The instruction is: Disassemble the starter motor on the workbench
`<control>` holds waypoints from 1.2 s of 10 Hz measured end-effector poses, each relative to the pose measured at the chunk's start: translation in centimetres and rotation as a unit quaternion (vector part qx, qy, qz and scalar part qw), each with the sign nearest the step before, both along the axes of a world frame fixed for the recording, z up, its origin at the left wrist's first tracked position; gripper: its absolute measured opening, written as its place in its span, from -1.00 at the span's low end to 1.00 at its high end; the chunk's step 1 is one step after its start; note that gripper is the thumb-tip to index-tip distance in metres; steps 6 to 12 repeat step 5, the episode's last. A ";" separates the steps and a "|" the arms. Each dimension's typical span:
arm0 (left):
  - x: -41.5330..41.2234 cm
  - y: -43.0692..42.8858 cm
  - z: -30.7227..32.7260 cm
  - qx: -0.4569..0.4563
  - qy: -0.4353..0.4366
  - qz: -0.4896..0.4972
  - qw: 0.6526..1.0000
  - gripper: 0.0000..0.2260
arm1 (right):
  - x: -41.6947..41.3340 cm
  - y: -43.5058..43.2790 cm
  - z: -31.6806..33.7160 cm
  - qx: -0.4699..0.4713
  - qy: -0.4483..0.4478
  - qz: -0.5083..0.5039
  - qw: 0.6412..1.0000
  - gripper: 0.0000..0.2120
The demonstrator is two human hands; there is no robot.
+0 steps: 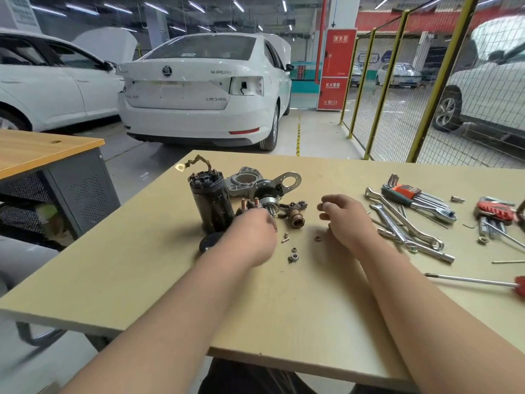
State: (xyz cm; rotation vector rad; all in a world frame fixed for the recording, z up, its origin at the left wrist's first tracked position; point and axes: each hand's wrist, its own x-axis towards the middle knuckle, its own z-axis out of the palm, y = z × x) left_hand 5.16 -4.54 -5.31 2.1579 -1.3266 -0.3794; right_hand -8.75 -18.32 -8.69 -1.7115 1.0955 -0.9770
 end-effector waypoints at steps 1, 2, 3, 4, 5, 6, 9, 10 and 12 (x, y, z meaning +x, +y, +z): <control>-2.5 -2.6 0.3 0.102 -0.064 -0.033 0.992 -0.76 | -0.8 0.2 -0.4 0.011 -0.004 -0.016 1.000 -0.76; -3.3 -3.8 1.2 0.217 -0.142 -0.049 0.964 -0.82 | -1.3 -0.1 -0.8 0.017 -0.012 -0.016 1.000 -0.79; -3.6 -4.7 1.8 0.253 -0.157 -0.047 0.953 -0.83 | -1.4 -0.3 -0.6 0.029 -0.016 -0.010 0.999 -0.80; -3.8 -5.3 1.9 0.219 -0.142 -0.058 0.964 -0.89 | -1.4 -0.1 -0.5 0.022 -0.017 0.005 1.000 -0.83; -3.3 -3.8 2.3 0.083 -0.052 0.014 0.995 -0.76 | -1.7 0.3 0.9 0.038 -0.084 -0.004 0.996 -0.86; -3.3 -3.8 2.3 0.083 -0.052 0.014 0.995 -0.76 | -1.7 0.3 0.9 0.038 -0.084 -0.004 0.996 -0.86; -3.3 -3.8 2.3 0.083 -0.052 0.014 0.995 -0.76 | -1.7 0.3 0.9 0.038 -0.084 -0.004 0.996 -0.86; -3.3 -3.8 2.3 0.083 -0.052 0.014 0.995 -0.76 | -1.7 0.3 0.9 0.038 -0.084 -0.004 0.996 -0.86; -3.3 -3.8 2.3 0.083 -0.052 0.014 0.995 -0.76 | -1.7 0.3 0.9 0.038 -0.084 -0.004 0.996 -0.86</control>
